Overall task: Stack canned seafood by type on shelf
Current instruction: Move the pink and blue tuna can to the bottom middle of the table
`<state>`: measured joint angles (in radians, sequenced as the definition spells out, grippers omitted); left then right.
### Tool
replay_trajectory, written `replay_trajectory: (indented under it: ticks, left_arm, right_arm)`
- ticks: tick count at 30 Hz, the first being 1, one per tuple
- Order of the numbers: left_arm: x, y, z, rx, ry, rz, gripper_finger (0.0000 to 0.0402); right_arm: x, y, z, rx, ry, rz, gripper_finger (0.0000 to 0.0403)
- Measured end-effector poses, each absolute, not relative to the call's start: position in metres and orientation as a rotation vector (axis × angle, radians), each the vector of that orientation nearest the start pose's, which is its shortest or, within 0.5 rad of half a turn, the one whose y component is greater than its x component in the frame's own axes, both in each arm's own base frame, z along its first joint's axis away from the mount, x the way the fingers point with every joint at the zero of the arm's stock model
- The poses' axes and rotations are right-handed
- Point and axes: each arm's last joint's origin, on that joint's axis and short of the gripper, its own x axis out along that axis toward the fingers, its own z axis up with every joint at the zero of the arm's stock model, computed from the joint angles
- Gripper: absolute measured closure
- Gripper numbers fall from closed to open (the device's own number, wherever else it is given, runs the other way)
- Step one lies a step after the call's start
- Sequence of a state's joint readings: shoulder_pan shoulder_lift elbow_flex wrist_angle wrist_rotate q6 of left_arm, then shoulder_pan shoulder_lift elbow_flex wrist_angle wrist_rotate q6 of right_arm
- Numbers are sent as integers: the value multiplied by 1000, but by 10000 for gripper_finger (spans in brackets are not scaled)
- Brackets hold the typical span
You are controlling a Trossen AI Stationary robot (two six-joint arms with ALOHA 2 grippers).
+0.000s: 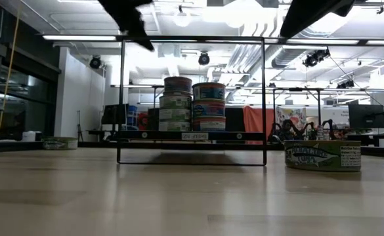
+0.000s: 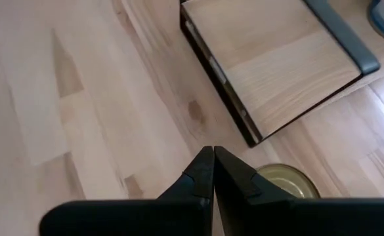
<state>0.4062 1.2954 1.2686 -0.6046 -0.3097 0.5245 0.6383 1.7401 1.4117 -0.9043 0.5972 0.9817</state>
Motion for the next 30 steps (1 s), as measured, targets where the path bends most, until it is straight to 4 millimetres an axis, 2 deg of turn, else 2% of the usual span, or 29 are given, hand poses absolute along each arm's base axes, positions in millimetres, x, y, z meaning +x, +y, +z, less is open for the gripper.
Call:
replay_trajectory:
  ticks: [3,7,11,15,19,23,26,30]
  left_arm:
    - [224,93,363,205,702,457,115]
    - [199,56,350,-33,585,338,130]
    - [179,18,315,-197,493,248,168]
    - [165,-15,276,-381,409,182,228]
    - [157,-41,252,-480,362,175,305]
    - [154,-61,245,-484,371,171,386]
    - [152,-73,243,-505,381,151,391]
    - [149,-91,237,-525,419,102,400]
  right_arm:
    - [286,195,255,187,885,-424,403]
    - [282,193,264,215,893,-396,403]
    - [271,184,280,234,943,-347,403]
    - [246,168,290,248,983,-336,403]
    - [219,151,278,405,945,-293,403]
    - [208,140,255,590,822,-195,403]
    - [211,135,237,689,729,-156,403]
    - [219,134,213,724,752,-130,403]
